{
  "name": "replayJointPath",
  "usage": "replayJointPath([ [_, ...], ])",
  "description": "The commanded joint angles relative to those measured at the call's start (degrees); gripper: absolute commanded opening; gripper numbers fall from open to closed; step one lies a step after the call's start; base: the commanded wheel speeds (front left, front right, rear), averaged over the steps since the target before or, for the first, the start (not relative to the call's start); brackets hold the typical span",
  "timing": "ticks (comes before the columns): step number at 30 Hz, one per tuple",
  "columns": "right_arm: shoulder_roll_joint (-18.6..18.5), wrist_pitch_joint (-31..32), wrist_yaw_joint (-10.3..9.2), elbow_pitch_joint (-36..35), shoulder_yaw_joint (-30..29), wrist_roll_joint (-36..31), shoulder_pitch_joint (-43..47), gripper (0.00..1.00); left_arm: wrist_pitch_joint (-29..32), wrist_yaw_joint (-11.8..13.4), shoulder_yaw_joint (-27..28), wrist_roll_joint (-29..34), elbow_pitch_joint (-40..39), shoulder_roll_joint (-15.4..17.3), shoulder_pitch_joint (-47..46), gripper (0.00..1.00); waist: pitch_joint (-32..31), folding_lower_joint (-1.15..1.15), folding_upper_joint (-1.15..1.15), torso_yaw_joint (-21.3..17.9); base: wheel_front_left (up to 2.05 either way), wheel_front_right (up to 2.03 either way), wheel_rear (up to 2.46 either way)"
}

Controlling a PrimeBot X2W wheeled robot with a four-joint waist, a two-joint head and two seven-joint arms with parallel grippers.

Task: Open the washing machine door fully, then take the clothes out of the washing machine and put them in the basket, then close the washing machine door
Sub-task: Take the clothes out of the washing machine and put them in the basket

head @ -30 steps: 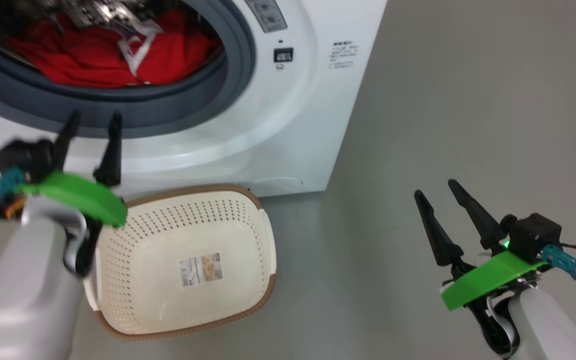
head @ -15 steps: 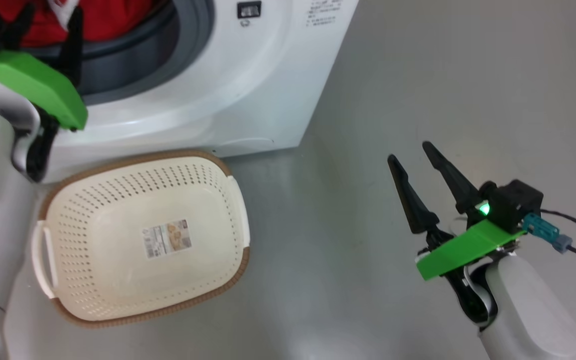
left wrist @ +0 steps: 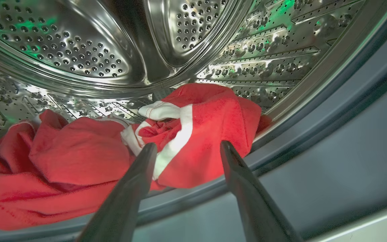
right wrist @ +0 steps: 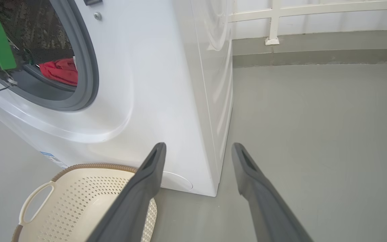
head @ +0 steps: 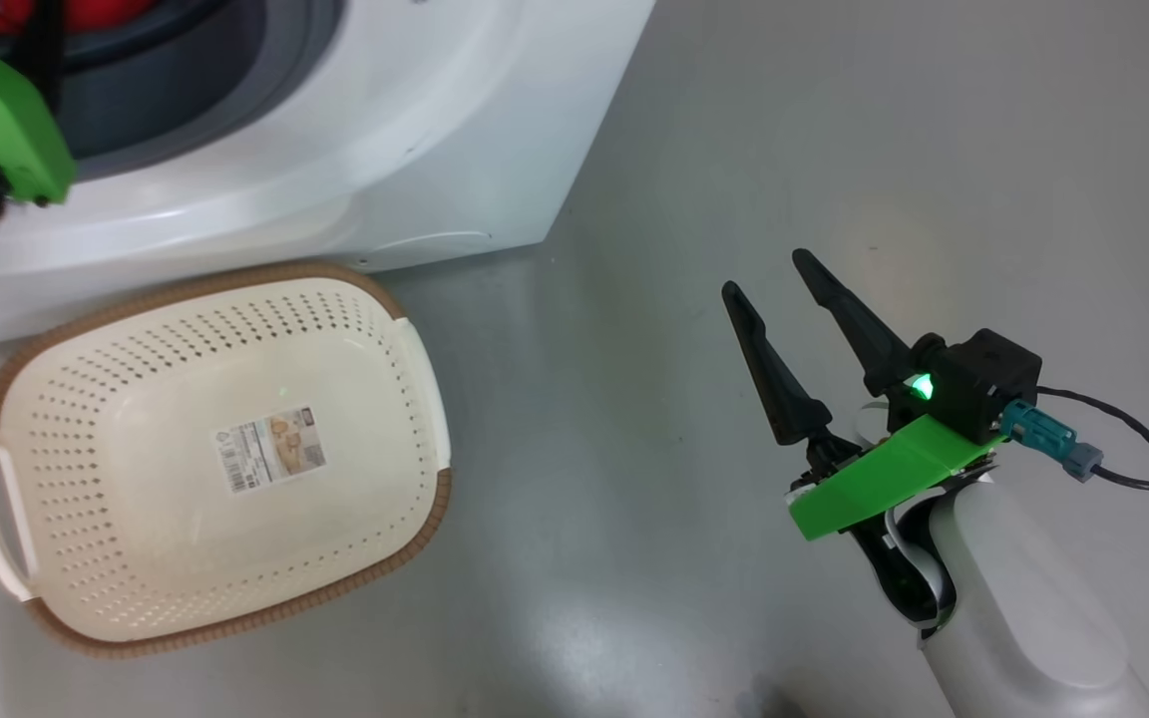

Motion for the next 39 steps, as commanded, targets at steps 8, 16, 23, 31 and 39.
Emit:
replayJointPath([
  [8,0.9,-0.7,0.09,-1.6,1.8,0.1,-0.1,1.0,0.8,-0.2,-4.8,-3.6,1.0,5.0,-5.7,1.0,2.2,0.0,0.0,-2.2,0.0,0.0,0.0],
  [16,1.1,-0.7,0.09,-1.4,1.8,0.0,-0.6,1.0,0.8,-0.2,-10.6,-8.8,-1.3,6.4,-6.6,0.54,2.7,0.0,0.0,-2.5,0.0,0.0,0.0],
  [23,1.0,-0.7,0.09,-1.1,1.8,-0.3,-0.8,1.0,-1.8,-0.2,-14.0,-12.4,-1.8,6.3,-6.0,0.0,1.4,0.0,0.0,-2.1,0.0,0.0,0.0],
  [31,-0.3,-0.7,0.09,-0.6,1.4,-0.2,0.4,1.0,-8.9,-0.2,-14.6,-18.7,-1.3,4.4,-3.5,0.0,-2.0,0.0,0.0,0.2,0.0,0.0,0.0],
  [39,-1.8,-0.7,0.09,-0.6,0.4,0.3,2.1,1.0,-11.9,-0.2,-8.6,-19.6,-3.2,3.1,0.5,0.0,-6.4,0.0,0.0,3.2,0.0,0.0,0.0],
])
